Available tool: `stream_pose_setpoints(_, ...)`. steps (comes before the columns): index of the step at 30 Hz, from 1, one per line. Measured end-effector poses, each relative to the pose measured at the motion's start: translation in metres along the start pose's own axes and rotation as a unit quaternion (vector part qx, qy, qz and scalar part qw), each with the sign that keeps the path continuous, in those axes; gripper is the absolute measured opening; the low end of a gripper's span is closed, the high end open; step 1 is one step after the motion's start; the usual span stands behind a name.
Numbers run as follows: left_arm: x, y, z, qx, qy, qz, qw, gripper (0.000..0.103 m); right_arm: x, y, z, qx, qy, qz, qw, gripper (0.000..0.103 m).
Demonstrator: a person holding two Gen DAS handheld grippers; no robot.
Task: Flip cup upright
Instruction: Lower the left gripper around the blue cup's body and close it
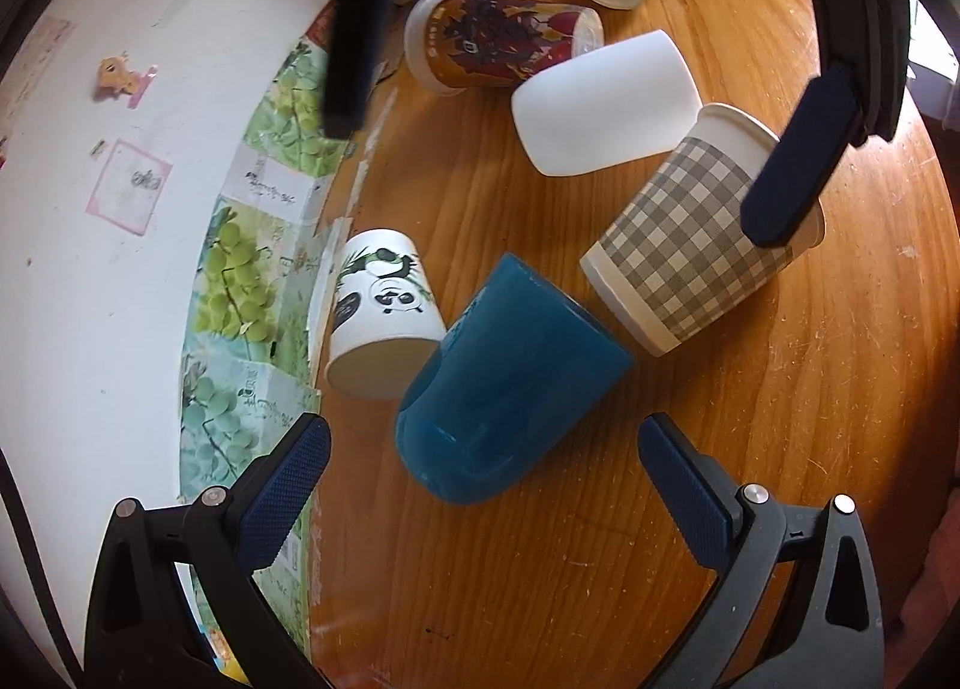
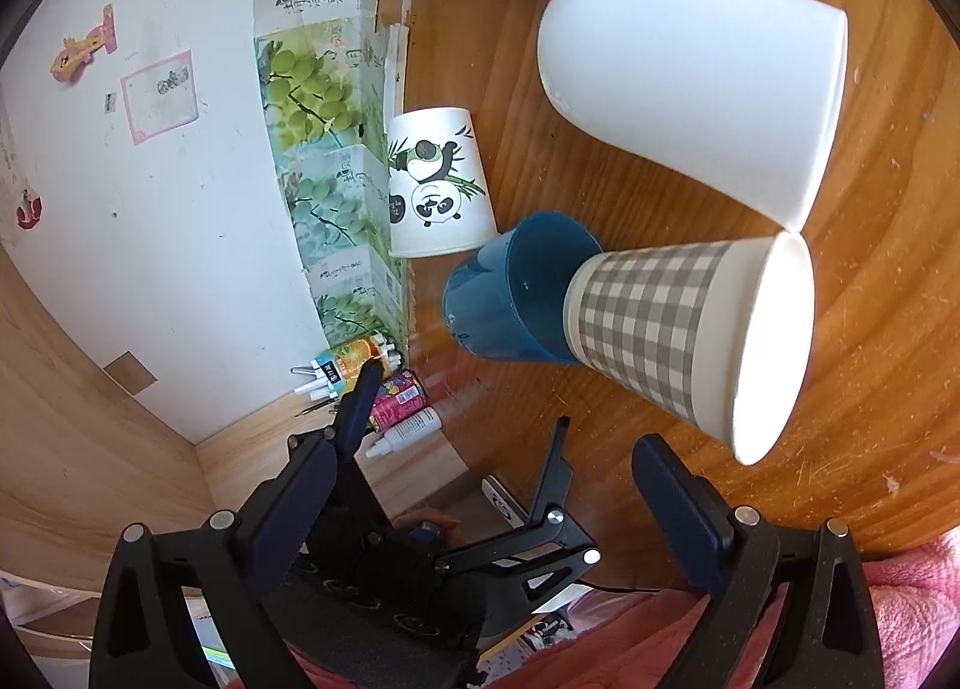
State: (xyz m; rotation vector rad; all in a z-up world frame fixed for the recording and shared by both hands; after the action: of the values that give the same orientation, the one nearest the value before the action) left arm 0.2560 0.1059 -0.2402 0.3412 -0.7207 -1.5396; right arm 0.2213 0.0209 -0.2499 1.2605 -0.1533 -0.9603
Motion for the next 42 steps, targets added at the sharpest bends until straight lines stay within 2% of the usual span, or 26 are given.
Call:
stream_pose_setpoints(14,0.013,-0.019,-0.023,-0.022,-0.010,-0.069,0.9974,0.102,0.017,0.005,0.008,0.010,-0.012,0.023,1.000,0.099)
stream_pose_setpoints(24,0.016,-0.021,-0.036,-0.053,-0.012,-0.084,0.9950,0.102,0.028,0.007,0.007,0.019,-0.018,0.027,0.999,0.098)
stream_pose_setpoints(27,0.015,-0.022,-0.040,-0.061,-0.005,-0.087,0.9943,0.096,0.032,0.009,0.008,0.014,-0.022,0.032,0.999,0.098)
stream_pose_setpoints(35,0.013,-0.021,-0.045,-0.072,-0.004,-0.097,0.9926,0.094,0.037,0.012,0.012,-0.024,-0.031,0.056,0.998,0.097)
stream_pose_setpoints(39,0.013,-0.015,-0.050,-0.059,-0.001,-0.094,0.9938,0.084,0.038,0.010,0.014,-0.035,-0.031,0.059,0.997,0.097)
stream_pose_setpoints(42,0.014,-0.011,-0.054,-0.067,0.007,-0.084,0.9942,0.082,0.038,0.009,0.015,-0.040,-0.031,0.058,0.997,0.097)
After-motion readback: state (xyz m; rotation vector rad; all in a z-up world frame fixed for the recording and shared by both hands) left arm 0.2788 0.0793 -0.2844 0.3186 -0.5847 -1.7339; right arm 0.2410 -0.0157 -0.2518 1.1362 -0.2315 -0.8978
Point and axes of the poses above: each gripper's, at about its wrist camera, not at the fingertips, and z roughly against the way its jaws point, y to its left, x to its top, the point moved 7 cm from there along -z, roughly the way its jaws point, and after that the axes turned 6 degrees about x, right-handed, at the moved point
